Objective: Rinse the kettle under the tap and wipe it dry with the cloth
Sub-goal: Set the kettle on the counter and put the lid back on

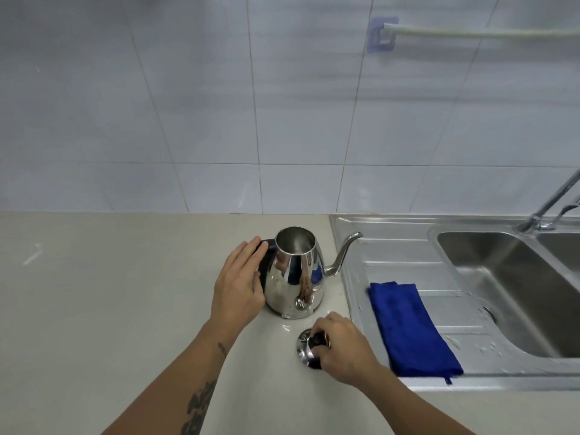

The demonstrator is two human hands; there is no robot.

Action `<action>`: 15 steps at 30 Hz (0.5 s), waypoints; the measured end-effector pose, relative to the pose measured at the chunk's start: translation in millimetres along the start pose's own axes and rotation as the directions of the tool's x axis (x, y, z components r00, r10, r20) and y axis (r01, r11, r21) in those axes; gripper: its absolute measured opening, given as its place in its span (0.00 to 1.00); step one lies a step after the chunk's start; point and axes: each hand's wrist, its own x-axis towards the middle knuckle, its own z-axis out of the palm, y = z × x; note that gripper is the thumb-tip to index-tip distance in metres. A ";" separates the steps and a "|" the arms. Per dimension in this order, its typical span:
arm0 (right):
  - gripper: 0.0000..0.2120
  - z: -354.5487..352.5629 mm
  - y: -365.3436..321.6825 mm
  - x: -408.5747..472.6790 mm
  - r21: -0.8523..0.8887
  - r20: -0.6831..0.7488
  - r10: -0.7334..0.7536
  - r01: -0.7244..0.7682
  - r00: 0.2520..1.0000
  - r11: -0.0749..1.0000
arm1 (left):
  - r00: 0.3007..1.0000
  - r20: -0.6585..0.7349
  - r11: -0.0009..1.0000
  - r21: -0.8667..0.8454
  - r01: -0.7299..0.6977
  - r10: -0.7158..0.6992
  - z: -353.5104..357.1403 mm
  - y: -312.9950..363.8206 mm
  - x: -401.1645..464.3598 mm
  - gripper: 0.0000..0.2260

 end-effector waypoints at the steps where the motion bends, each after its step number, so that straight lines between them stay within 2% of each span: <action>1: 0.09 -4.3 -0.1 0.5 0.058 -0.024 0.025 -0.024 0.999 0.998 | 1.000 -0.002 1.000 0.007 -0.003 0.003 -0.7 0.0 1.0 0.28; 4: 0.08 -36.2 -9.0 7.3 0.339 -0.129 0.084 -0.036 0.988 0.940 | 1.000 -0.025 1.000 0.010 -0.009 0.009 -1.1 0.9 1.9 0.27; 7: 0.08 -87.7 -34.3 18.8 0.468 -0.294 0.033 0.114 0.955 0.877 | 0.998 -0.058 1.000 0.002 0.011 -0.011 0.5 2.3 2.8 0.26; 10: 0.07 -127.2 -64.1 39.1 0.427 -0.408 -0.042 0.231 0.912 0.874 | 0.996 -0.083 1.000 -0.002 0.012 -0.012 2.4 3.4 2.4 0.26; 15: 0.06 -128.7 -88.9 80.3 0.259 -0.299 -0.077 0.159 0.951 0.953 | 0.997 -0.080 1.000 0.002 -0.007 0.007 -0.6 2.7 3.1 0.29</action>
